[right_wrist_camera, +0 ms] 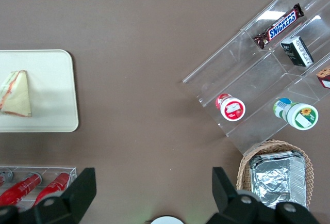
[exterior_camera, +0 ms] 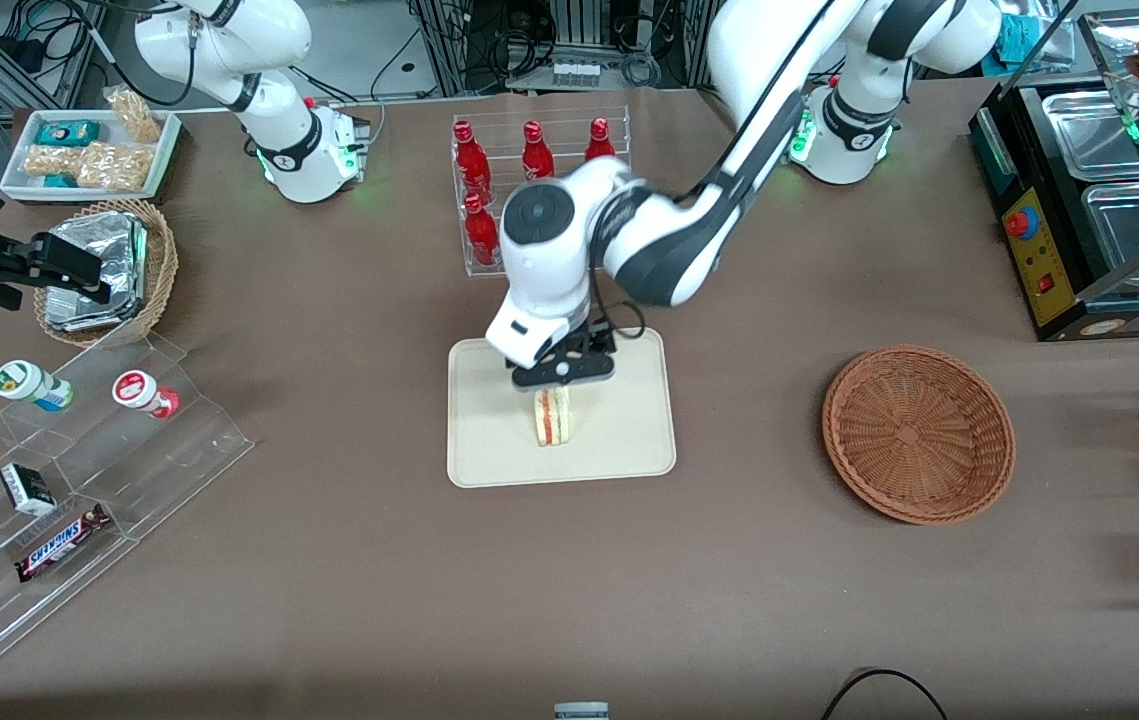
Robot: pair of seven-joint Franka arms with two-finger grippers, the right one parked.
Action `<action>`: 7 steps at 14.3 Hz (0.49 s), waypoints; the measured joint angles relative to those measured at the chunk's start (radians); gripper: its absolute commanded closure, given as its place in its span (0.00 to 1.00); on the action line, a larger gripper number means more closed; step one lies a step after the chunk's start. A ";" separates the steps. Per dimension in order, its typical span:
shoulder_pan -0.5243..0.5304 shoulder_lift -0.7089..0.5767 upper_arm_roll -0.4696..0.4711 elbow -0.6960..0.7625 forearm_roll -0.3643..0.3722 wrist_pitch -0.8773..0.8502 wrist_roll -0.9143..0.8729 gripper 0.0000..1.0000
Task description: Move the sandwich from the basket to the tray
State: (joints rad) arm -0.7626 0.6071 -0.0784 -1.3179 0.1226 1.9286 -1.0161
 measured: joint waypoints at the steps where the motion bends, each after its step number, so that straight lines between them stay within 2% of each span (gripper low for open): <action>1: 0.011 -0.037 0.005 -0.027 0.001 -0.053 -0.006 0.00; 3: 0.062 -0.085 0.009 -0.065 0.007 -0.119 -0.012 0.00; 7: 0.193 -0.131 0.011 -0.132 0.009 -0.123 0.026 0.00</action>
State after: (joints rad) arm -0.5692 0.4764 -0.0673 -1.4495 0.1317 1.8056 -0.9904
